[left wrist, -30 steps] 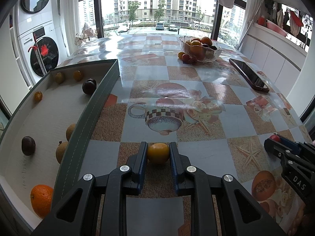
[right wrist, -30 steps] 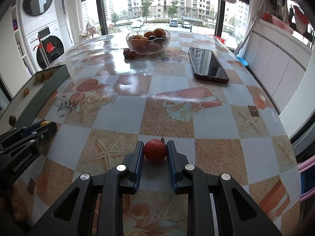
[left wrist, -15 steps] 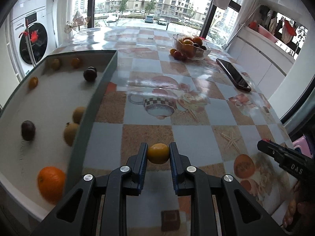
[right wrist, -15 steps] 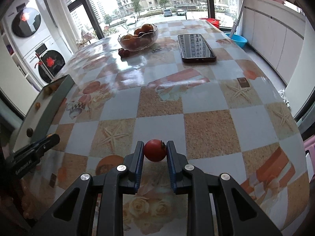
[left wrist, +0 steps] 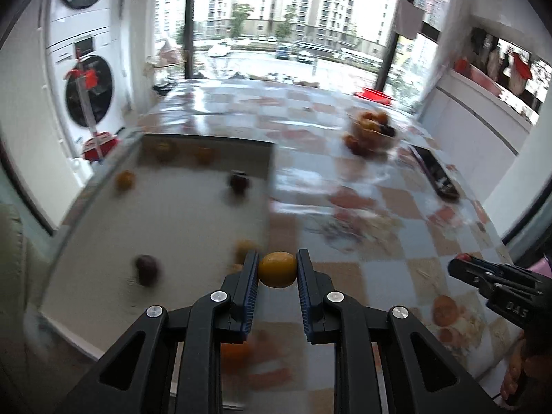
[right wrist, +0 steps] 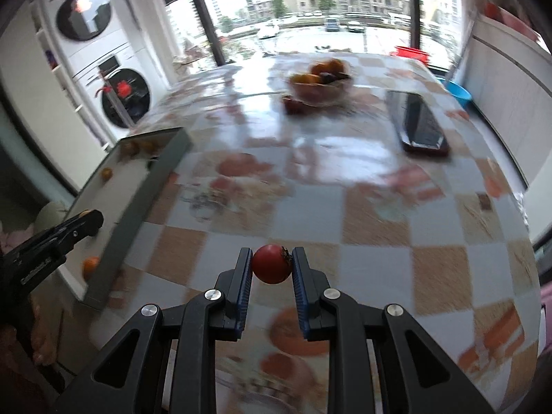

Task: Organize fruits
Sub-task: 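Carry the plum and apricot over the white tray with both tools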

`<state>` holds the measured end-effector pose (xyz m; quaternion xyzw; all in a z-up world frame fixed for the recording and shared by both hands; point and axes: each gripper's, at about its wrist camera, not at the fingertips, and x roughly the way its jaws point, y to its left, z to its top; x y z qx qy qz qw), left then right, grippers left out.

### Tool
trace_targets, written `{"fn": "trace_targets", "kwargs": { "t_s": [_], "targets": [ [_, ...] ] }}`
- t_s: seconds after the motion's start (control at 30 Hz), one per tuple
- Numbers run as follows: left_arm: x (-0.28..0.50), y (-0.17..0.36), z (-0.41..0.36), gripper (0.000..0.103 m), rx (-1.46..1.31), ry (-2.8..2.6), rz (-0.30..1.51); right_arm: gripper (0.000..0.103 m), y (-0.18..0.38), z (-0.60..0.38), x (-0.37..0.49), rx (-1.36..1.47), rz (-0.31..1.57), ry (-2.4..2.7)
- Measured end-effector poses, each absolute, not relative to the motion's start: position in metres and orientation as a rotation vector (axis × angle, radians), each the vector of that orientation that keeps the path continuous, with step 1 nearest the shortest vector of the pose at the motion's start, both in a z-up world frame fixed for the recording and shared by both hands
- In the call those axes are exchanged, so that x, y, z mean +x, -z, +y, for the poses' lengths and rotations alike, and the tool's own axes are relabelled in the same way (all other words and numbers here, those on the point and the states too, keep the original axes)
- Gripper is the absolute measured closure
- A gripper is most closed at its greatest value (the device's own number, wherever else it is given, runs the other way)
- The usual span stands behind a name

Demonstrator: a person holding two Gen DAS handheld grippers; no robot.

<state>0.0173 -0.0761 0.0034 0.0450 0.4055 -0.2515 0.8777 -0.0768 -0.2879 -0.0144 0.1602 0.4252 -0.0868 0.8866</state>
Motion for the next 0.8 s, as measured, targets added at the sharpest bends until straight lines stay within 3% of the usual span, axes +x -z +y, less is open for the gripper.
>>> {"fn": "trace_targets", "kwargs": {
  "t_s": [0.8],
  "targets": [
    [0.070,0.033,0.002,0.080,0.106,0.302,0.924,0.078,0.000,-0.135,0.051,0.146,0.970,-0.164]
  ]
}}
